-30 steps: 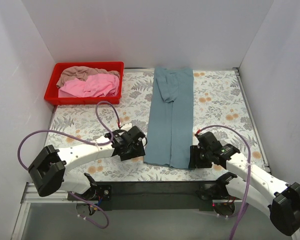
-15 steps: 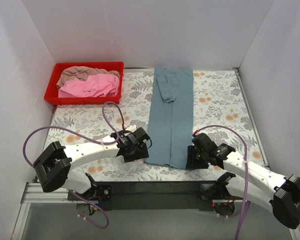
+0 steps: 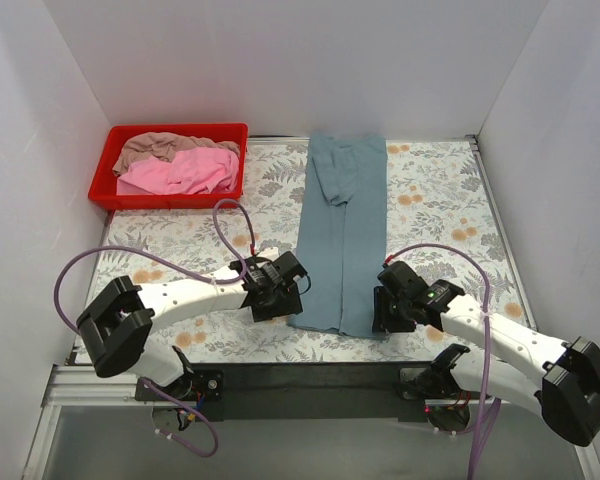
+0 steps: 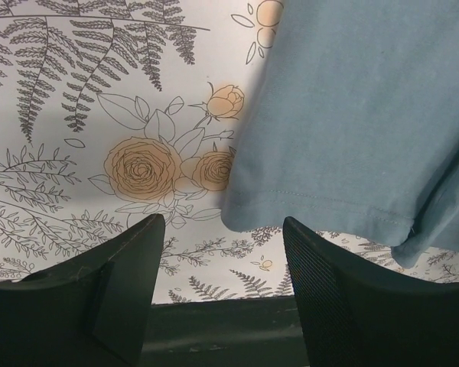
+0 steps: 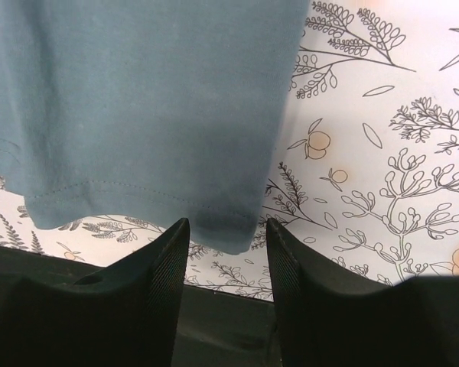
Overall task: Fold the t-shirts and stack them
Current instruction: Fold the tshirt
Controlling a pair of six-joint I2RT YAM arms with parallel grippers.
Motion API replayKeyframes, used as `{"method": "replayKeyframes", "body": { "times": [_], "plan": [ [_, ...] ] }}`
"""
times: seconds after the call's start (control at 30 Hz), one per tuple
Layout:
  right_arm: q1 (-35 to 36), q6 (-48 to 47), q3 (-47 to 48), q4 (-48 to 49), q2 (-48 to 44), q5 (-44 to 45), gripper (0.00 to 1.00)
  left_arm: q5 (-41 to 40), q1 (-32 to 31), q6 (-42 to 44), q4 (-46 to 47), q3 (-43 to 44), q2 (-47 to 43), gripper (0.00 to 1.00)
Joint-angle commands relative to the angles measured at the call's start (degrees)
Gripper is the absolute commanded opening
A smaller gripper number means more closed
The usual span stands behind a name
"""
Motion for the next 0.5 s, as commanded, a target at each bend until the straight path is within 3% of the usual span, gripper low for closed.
{"method": "replayKeyframes", "body": {
  "times": [0.0, 0.47],
  "plan": [
    [1.02, 0.51, 1.64, -1.28, 1.95, 2.17, 0.51, -1.52, -0.46, 0.37, -1.09, 2.21, 0.41, 0.62],
    [6.83, 3.05, 0.23, -2.60, 9.77, 5.15, 0.44, -1.43, -2.13, 0.29, -2.14, 3.35, 4.01, 0.62]
  ]
}}
